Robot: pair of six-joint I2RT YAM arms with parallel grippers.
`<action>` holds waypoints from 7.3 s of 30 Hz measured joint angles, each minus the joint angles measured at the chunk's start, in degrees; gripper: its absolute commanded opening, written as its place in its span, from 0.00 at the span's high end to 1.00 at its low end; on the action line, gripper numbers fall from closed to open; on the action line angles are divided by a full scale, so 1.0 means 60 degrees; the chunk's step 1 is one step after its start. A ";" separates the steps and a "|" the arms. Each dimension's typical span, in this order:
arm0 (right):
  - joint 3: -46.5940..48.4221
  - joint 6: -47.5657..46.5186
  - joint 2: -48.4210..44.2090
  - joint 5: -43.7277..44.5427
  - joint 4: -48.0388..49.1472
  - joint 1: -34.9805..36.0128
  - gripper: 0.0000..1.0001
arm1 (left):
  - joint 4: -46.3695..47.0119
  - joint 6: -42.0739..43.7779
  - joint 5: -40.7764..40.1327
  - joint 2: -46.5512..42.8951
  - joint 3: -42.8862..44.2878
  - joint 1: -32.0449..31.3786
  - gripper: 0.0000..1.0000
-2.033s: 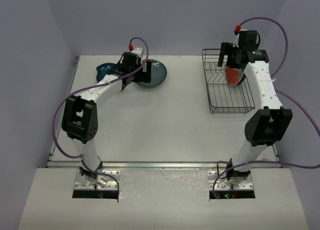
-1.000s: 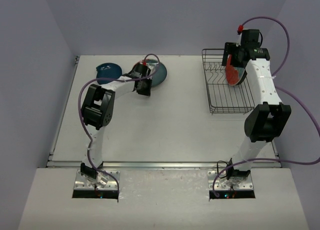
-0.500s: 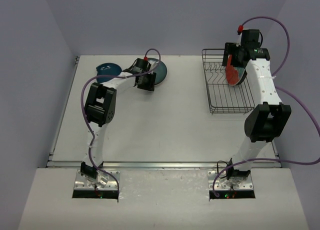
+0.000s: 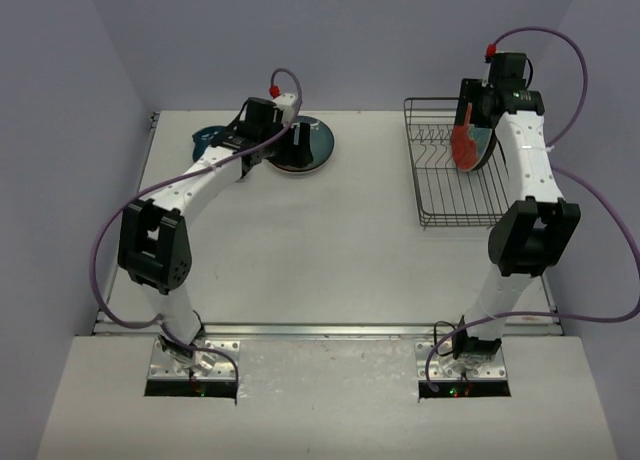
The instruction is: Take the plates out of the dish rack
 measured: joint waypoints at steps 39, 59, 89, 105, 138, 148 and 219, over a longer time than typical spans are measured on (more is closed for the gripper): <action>0.0891 -0.0728 0.2033 0.0358 0.0643 -0.0288 0.22 | 0.0211 -0.0379 -0.0014 -0.1544 -0.0644 -0.0043 0.28; 0.0083 -0.2102 0.2076 0.0359 0.2766 -0.0363 0.71 | 0.0234 -0.0375 0.0018 -0.1544 -0.0813 -0.0043 0.00; -0.0912 -0.3863 0.1222 0.1958 0.3057 0.1294 1.00 | 0.0221 -0.0383 -0.0212 -0.1548 -0.0841 -0.0043 0.00; -0.0828 -0.4866 -0.0002 0.2150 0.3889 0.1391 1.00 | 0.0254 -0.0610 -0.0444 -0.1548 -0.0837 -0.0043 0.00; -0.1934 0.2520 -0.2243 -0.9243 0.1391 0.1642 1.00 | 0.5301 -0.4464 0.6491 -0.1807 -0.2853 0.0409 0.40; -0.2701 0.2682 -0.2248 -0.9928 0.2196 0.1910 0.72 | 0.7050 -0.6969 0.7780 -0.1455 -0.3166 0.0834 1.00; -0.2303 0.1778 -0.0561 -0.4311 0.0709 0.1847 0.01 | 0.1772 -0.3870 0.1607 0.4343 0.2611 0.2351 0.00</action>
